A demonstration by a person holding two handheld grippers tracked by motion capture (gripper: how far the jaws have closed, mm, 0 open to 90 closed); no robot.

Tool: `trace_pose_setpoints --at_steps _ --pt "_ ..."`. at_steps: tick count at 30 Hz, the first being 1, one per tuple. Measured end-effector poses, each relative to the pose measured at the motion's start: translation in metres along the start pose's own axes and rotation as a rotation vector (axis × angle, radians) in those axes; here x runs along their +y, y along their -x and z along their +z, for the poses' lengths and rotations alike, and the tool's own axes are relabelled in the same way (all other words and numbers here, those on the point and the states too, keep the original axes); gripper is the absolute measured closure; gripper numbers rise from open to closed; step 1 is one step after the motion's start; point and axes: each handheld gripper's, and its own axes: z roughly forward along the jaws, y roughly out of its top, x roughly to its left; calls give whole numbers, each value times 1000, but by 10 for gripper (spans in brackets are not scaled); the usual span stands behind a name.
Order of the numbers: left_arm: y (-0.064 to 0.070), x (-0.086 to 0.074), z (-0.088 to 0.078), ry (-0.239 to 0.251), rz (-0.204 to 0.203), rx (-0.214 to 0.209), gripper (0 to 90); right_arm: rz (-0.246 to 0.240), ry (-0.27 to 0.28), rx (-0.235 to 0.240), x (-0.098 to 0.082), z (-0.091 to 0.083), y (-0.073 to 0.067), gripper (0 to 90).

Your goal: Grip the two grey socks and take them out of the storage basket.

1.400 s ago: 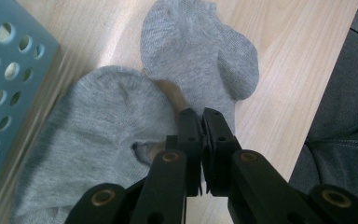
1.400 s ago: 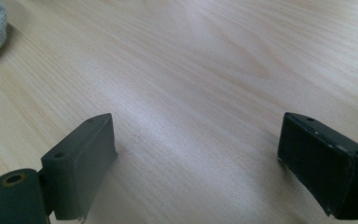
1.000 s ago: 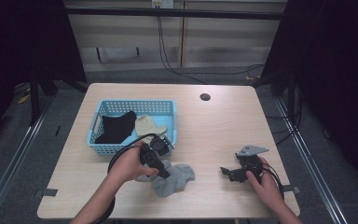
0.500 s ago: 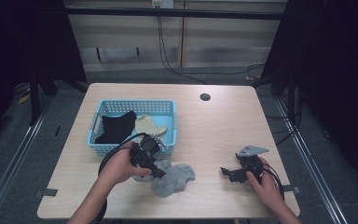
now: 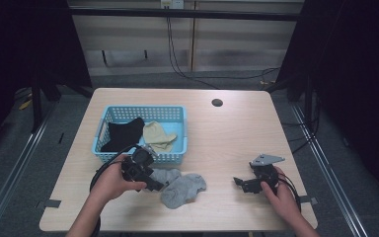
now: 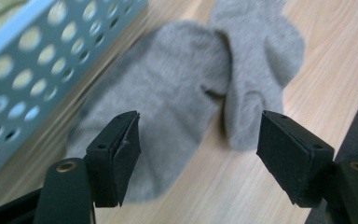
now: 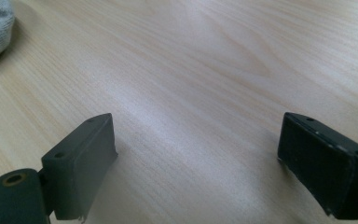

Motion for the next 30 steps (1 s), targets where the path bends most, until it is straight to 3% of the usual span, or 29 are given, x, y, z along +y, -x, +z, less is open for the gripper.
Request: trace_pose_setpoints --at_steps 5,11,20,30 --pt "-5 -11 0 4 -6 8 291 -2 1 0 0 0 0 106" --pt "-16 -32 -3 42 -28 35 282 0 0 0 0 0 0 106" --pt "-29 -58 -4 77 -43 39 268 0 0 0 0 0 0 106" --pt "-46 -80 3 120 -31 98 267 0 0 0 0 0 0 105"
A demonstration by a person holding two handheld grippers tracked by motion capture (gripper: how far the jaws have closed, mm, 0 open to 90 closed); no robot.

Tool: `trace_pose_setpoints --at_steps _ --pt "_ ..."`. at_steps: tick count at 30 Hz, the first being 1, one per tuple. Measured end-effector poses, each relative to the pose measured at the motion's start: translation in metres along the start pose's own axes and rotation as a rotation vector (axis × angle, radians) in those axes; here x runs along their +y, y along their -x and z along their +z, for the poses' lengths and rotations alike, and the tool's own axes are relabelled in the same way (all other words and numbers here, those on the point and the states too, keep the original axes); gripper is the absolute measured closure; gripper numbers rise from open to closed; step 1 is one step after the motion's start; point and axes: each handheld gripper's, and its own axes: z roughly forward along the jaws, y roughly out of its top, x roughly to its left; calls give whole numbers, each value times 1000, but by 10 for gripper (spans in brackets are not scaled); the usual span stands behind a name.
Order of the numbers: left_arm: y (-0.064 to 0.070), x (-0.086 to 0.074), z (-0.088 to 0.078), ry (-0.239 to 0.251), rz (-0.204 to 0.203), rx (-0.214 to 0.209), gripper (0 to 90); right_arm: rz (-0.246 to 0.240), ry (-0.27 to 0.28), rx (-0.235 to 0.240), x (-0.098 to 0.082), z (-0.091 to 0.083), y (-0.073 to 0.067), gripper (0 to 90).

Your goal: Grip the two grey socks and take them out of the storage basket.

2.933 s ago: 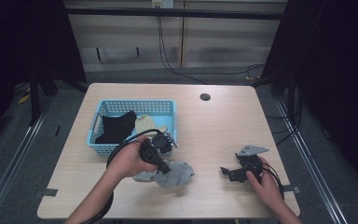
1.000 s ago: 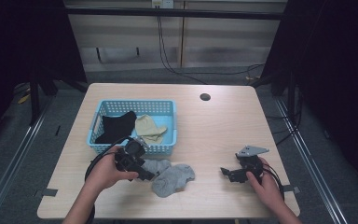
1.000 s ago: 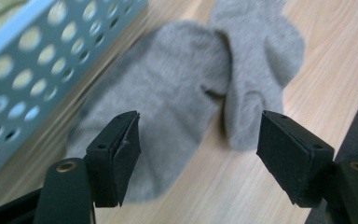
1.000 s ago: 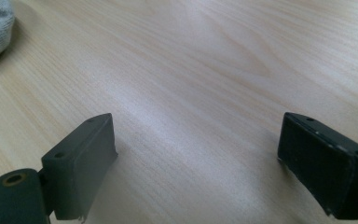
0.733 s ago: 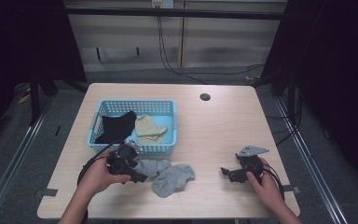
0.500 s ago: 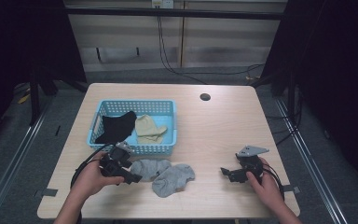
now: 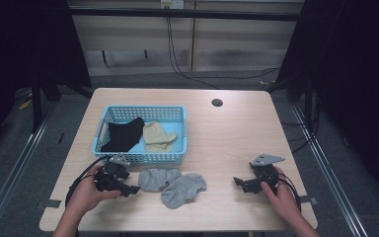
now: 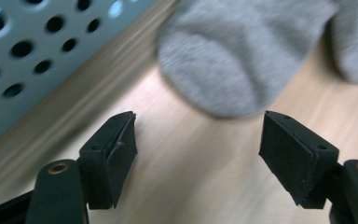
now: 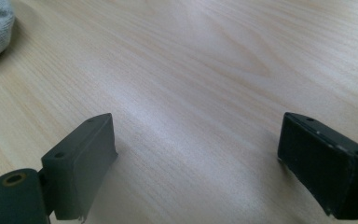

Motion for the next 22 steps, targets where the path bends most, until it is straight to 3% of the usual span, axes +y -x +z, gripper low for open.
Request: trace_pose_setpoints --at_steps 5,7,10,15,22 --pt "-5 -8 1 52 35 32 252 0 0 0 0 0 0 105" --pt "-5 -12 3 77 100 49 232 -2 0 -1 0 0 0 105" --pt "-3 -16 5 104 130 61 217 -2 1 0 0 0 0 106" --pt "-4 -21 7 154 126 65 175 -2 0 -1 0 0 0 106" --pt "-3 -23 8 167 125 71 157 0 0 0 0 0 0 105"
